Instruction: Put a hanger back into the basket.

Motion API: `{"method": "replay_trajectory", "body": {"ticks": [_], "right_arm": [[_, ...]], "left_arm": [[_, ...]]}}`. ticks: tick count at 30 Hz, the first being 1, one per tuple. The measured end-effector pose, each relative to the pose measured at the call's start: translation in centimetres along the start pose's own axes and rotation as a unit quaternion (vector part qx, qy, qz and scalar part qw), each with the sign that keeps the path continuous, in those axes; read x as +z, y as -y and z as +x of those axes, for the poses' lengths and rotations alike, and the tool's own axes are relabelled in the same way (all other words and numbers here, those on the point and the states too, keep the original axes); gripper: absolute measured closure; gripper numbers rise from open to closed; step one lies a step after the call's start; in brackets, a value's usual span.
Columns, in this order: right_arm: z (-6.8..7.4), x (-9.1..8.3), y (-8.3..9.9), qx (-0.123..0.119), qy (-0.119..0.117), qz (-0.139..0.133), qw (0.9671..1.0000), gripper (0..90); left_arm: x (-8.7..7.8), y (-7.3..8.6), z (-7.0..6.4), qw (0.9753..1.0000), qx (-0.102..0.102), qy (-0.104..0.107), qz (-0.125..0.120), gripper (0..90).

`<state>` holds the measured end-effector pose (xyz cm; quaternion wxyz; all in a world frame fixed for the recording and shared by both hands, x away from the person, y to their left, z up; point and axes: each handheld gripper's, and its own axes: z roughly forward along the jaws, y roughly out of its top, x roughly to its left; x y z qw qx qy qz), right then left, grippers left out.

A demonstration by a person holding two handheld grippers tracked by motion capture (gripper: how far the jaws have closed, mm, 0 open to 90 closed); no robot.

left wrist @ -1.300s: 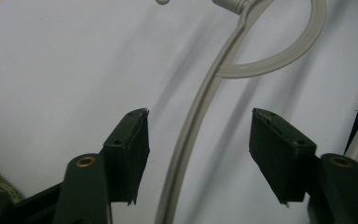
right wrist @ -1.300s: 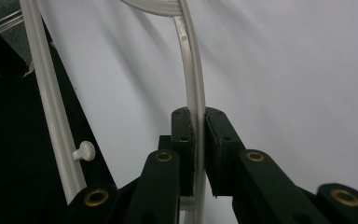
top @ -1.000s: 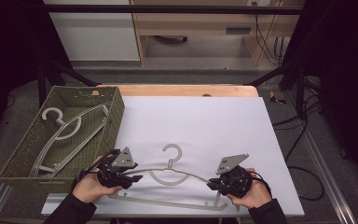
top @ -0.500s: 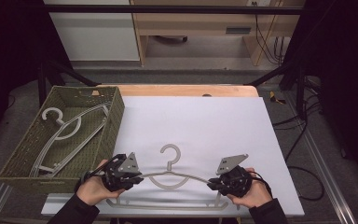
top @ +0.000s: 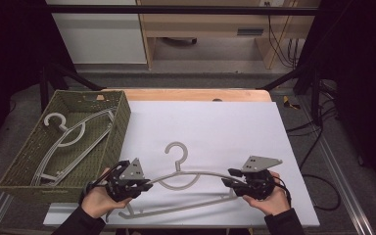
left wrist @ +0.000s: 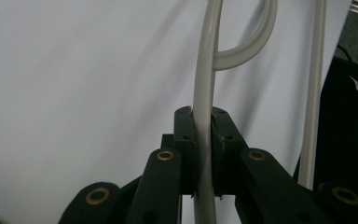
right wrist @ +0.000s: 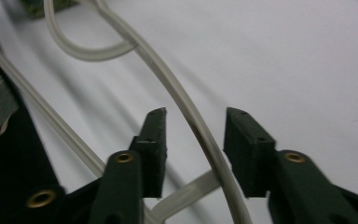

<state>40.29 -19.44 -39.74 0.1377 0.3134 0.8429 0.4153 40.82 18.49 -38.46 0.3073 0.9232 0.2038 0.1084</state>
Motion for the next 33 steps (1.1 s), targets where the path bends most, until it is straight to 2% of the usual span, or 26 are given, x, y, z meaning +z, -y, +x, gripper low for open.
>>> {"method": "replay_trajectory", "body": {"ticks": [2,4,5,8,11,16,24,29,33], "right_arm": [[-0.3,-0.5,0.0,0.007,0.014,-0.028,0.9995,50.0],[-0.6,-1.1,0.0,0.015,0.033,-0.053,0.9979,45.4],[-0.8,-1.3,0.1,0.022,0.041,-0.065,0.9968,41.7],[-1.3,-1.7,0.3,0.033,0.053,-0.077,0.9951,39.4],[-1.9,-2.1,0.6,0.055,0.065,-0.088,0.9925,38.5],[-2.4,-2.7,0.9,0.065,0.078,-0.097,0.9901,37.2],[-3.2,-2.5,1.5,0.086,0.108,-0.104,0.9850,24.9],[-3.7,-2.5,1.9,0.100,0.115,-0.106,0.9826,18.8],[-3.9,-2.6,2.1,0.113,0.130,-0.101,0.9798,13.1]], "left_arm": [[-0.1,0.2,0.4,0.9997,-0.017,-0.015,-0.005,82.6],[-0.1,0.4,0.7,0.9985,-0.041,-0.029,-0.023,82.6],[-0.3,0.4,0.7,0.9982,-0.044,-0.035,-0.024,82.6],[-0.7,0.5,0.9,0.9967,-0.056,-0.047,-0.036,82.7],[-1.2,0.5,1.0,0.9951,-0.065,-0.055,-0.049,82.8],[-2.5,0.7,1.3,0.9912,-0.080,-0.067,-0.081,82.7],[-5.1,0.9,1.9,0.9843,-0.093,-0.097,-0.114,82.7],[-6.9,1.3,2.3,0.9788,-0.105,-0.112,-0.135,82.7],[-8.4,1.7,2.9,0.9737,-0.117,-0.124,-0.151,82.7]]}}
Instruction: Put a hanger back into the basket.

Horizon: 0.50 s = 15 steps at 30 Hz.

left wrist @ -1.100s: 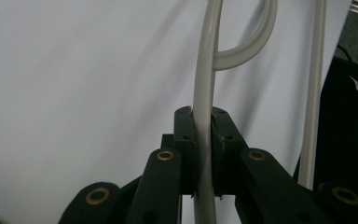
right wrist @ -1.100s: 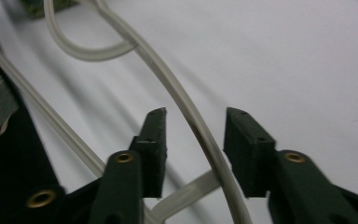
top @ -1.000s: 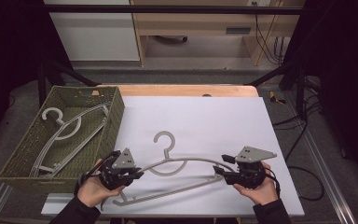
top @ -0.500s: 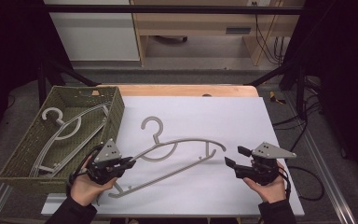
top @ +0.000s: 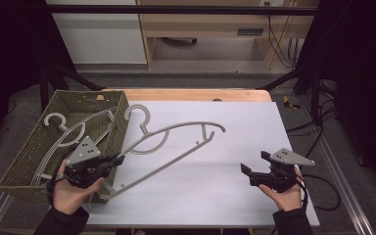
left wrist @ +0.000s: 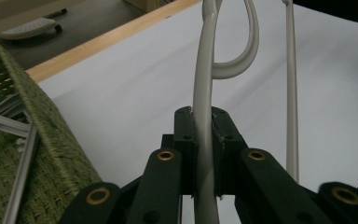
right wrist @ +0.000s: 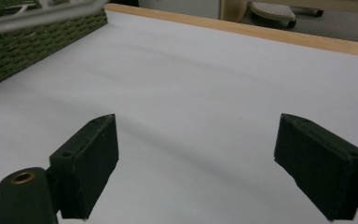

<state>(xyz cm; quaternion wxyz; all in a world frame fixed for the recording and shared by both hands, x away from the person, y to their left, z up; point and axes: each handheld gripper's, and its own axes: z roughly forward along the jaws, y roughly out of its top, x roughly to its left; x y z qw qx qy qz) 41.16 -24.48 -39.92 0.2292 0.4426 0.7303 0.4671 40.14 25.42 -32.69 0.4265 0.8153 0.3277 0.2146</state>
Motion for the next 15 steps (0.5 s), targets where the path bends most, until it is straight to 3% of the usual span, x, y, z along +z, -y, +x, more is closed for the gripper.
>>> {"method": "replay_trajectory", "body": {"ticks": [7,12,15], "right_arm": [[-0.3,0.0,0.2,0.005,0.008,0.006,0.9999,10.2],[-0.4,-0.1,0.3,0.003,0.013,0.005,0.9999,8.7],[-0.4,-0.1,0.4,0.008,0.014,0.005,0.9999,8.0]], "left_arm": [[-2.7,-0.4,2.0,0.9989,-0.019,-0.029,-0.031,82.7],[-4.0,-1.0,3.4,0.9971,-0.023,-0.053,-0.049,82.7],[-4.7,-1.5,4.4,0.9964,-0.016,-0.069,-0.046,82.7]]}}
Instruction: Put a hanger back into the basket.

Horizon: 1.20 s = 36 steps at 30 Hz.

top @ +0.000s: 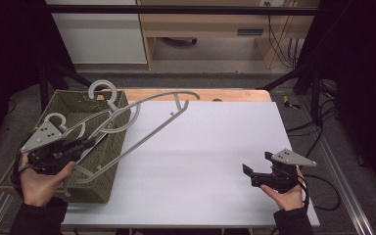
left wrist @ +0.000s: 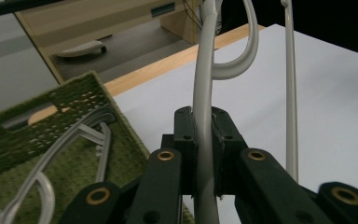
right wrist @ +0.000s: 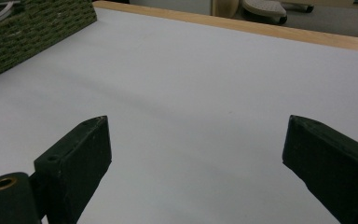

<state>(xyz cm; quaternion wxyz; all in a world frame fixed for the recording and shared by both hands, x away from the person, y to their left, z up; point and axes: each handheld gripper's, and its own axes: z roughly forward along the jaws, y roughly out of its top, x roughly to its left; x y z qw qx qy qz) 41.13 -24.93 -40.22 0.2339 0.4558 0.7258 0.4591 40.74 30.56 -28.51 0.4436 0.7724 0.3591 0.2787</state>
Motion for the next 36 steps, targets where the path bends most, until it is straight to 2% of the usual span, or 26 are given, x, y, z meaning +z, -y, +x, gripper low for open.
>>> {"method": "replay_trajectory", "body": {"ticks": [5,10,13,16,22,27,30,36], "right_arm": [[-0.1,0.0,0.0,-0.001,0.000,-0.001,1.0000,7.3],[-0.1,0.1,0.1,0.001,0.002,0.000,1.0000,7.1],[0.0,0.2,0.1,0.000,0.003,0.002,1.0000,7.0],[0.0,0.2,0.1,0.000,0.003,0.002,1.0000,6.7],[0.0,0.1,0.1,-0.001,0.004,0.002,1.0000,6.2],[0.1,0.3,0.2,-0.003,0.002,0.007,1.0000,6.0],[0.1,0.4,0.2,-0.005,0.003,0.010,0.9999,5.8],[0.1,0.4,0.2,-0.004,0.003,0.011,0.9999,6.0]], "left_arm": [[-0.7,-0.7,2.0,0.9998,-0.012,-0.010,-0.012,82.6],[-1.1,-1.0,4.6,0.9990,-0.016,-0.042,-0.005,82.7],[-1.2,-0.8,6.0,0.9985,-0.018,-0.052,-0.003,82.7],[-1.2,-0.4,7.7,0.9974,-0.031,-0.065,0.002,82.6],[-1.2,0.8,10.2,0.9954,-0.040,-0.086,0.018,82.6],[-1.2,1.9,11.8,0.9933,-0.048,-0.102,0.027,82.6],[-1.2,3.0,12.8,0.9918,-0.060,-0.108,0.032,82.6],[-1.4,4.8,14.2,0.9885,-0.073,-0.123,0.050,82.6]]}}
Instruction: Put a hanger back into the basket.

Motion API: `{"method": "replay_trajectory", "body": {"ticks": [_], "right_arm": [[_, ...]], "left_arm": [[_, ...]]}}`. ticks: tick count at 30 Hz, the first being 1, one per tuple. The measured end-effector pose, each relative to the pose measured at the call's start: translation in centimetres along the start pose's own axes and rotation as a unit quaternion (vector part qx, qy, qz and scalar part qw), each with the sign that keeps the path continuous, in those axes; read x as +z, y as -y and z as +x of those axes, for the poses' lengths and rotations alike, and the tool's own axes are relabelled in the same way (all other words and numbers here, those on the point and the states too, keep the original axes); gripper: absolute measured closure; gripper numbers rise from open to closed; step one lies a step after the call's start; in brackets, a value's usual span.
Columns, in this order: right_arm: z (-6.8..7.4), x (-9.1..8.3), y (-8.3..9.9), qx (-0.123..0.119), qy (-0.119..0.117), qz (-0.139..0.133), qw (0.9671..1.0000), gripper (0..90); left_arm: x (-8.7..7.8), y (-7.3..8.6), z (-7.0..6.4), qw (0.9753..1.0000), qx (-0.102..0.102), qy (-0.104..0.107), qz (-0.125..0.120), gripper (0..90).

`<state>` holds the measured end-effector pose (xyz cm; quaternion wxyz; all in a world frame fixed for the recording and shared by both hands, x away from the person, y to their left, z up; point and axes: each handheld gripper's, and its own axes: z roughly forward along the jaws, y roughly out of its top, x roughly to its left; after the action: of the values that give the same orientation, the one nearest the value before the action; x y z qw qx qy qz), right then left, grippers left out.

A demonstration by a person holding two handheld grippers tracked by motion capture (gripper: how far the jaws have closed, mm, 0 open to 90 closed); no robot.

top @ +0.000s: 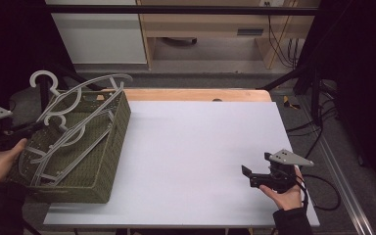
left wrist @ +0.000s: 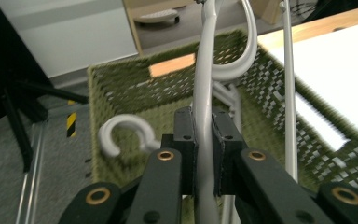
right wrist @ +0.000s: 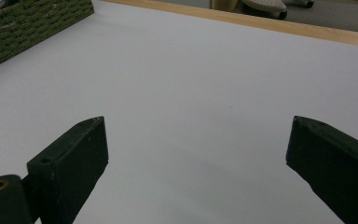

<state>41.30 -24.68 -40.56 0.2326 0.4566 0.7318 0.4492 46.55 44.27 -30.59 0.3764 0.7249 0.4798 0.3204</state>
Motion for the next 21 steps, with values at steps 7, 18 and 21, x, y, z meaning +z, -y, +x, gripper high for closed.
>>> {"method": "replay_trajectory", "body": {"ticks": [7,18,21], "right_arm": [[0.0,0.0,0.0,-0.002,-0.001,0.001,1.0000,6.1],[0.1,0.2,0.1,-0.002,0.001,0.005,1.0000,6.2],[0.1,0.2,0.1,-0.003,-0.001,0.005,1.0000,6.1]], "left_arm": [[0.3,1.6,1.3,0.9997,-0.007,-0.016,0.015,82.6],[0.6,3.4,2.5,0.9987,0.003,-0.025,0.043,82.5],[0.7,3.8,2.6,0.9985,0.003,-0.028,0.046,82.5]]}}
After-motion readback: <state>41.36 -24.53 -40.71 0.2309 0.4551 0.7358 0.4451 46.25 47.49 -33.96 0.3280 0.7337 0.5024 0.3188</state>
